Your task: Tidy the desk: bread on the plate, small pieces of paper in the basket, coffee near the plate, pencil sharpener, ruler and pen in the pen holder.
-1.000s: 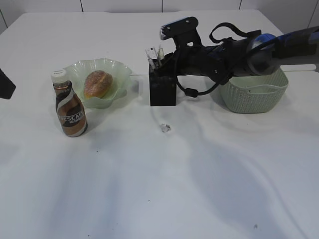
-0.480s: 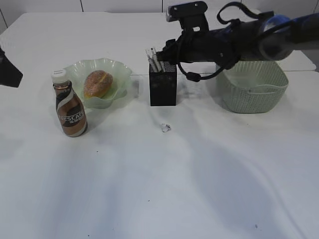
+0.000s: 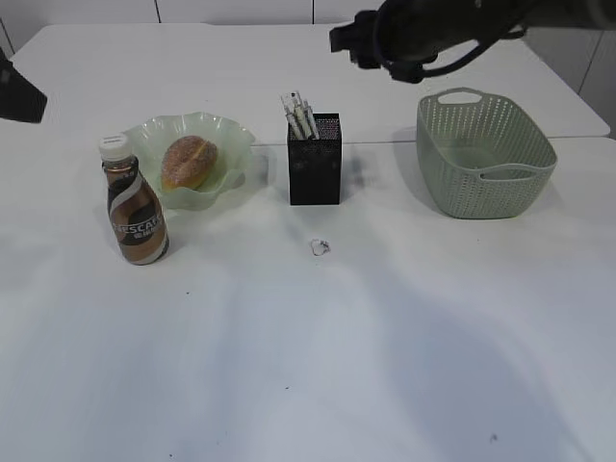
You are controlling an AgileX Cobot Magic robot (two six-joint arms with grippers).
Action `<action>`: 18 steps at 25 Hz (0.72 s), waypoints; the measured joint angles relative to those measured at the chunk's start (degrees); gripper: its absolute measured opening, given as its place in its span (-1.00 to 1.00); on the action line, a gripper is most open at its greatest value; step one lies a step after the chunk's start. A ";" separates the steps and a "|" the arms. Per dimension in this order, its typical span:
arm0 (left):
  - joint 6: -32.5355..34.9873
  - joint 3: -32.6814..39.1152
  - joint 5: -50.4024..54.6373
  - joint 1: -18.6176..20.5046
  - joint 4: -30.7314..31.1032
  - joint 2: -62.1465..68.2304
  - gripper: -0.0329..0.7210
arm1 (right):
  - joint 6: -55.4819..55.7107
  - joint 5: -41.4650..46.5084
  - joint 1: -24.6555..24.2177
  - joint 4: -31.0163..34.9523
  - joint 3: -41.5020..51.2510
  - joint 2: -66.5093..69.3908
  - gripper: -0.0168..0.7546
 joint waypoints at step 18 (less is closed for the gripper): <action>0.00 0.00 4.16 0.00 3.11 -23.87 0.15 | -12.71 35.42 0.00 1.08 0.00 -25.44 0.09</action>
